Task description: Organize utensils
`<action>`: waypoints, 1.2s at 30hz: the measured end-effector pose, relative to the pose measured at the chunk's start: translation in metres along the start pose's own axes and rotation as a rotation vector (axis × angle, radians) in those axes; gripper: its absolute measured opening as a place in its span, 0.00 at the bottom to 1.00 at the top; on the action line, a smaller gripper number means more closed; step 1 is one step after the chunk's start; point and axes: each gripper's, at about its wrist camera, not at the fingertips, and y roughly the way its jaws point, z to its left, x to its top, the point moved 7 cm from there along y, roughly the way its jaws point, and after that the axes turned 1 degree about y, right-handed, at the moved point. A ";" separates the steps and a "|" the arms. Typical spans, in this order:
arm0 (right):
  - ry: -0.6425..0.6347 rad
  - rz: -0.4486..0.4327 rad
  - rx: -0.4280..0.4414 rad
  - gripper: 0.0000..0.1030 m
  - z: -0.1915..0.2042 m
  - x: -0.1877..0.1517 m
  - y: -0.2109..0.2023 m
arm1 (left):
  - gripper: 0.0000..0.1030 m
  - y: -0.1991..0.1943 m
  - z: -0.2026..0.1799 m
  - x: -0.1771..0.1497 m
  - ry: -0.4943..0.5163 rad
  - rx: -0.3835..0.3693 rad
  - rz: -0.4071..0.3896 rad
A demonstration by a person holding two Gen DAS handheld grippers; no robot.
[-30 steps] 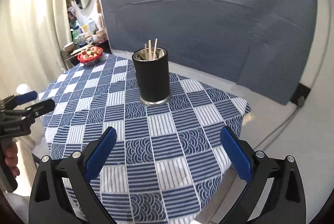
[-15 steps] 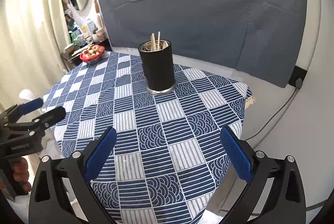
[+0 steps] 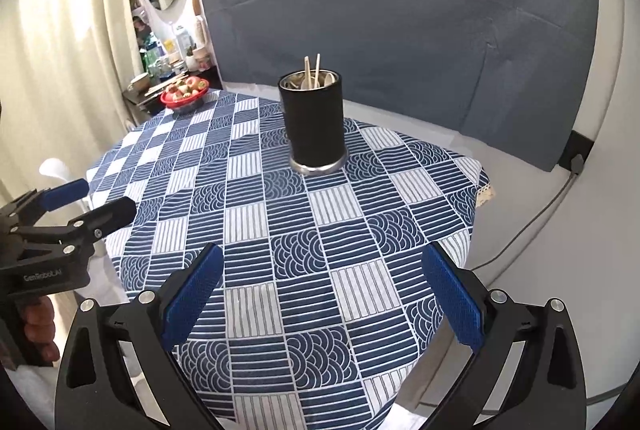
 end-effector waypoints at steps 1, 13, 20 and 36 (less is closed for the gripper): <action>0.001 0.003 0.004 0.92 0.001 -0.001 0.000 | 0.94 0.000 -0.001 0.000 0.010 0.000 0.001; -0.011 0.002 0.006 0.92 0.005 -0.002 -0.001 | 0.94 0.002 0.001 -0.004 -0.007 -0.020 0.014; 0.004 0.014 0.026 0.92 0.006 -0.004 -0.001 | 0.94 0.001 0.001 -0.007 -0.003 -0.030 0.016; 0.019 0.012 0.025 0.92 0.004 -0.004 0.001 | 0.94 0.001 0.004 -0.007 -0.015 -0.024 0.017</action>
